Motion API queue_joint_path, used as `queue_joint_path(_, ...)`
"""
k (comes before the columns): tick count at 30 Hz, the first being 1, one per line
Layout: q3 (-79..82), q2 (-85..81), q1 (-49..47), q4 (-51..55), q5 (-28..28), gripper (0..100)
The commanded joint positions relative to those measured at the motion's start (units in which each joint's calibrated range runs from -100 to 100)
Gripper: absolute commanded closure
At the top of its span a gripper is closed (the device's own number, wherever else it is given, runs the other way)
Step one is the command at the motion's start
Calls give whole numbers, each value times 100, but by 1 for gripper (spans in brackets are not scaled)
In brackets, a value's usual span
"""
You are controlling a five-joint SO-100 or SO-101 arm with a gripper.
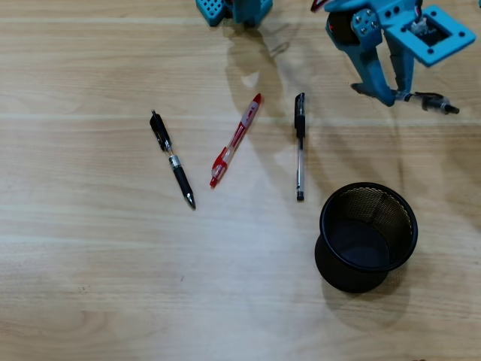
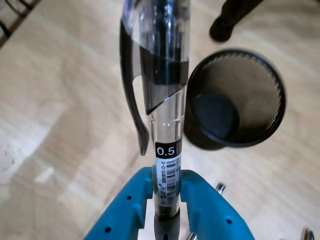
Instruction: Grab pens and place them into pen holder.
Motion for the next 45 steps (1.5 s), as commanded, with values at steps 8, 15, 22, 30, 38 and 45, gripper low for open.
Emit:
queue_joint_path(8, -169, 326, 541, -3040, 188, 98)
queue_joint_path(15, -169, 1150, 715, -4772, 135, 98)
queue_joint_path(22, -160, 1829, 898, -5236, 125, 98)
queue_joint_path(30, 328, 2195, 898, -5273, -247, 98)
queue_joint_path(38, 383, 2195, 870, -5264, -252, 82)
queue_joint_path(45, 690, 1846, 861, -5182, -210, 84)
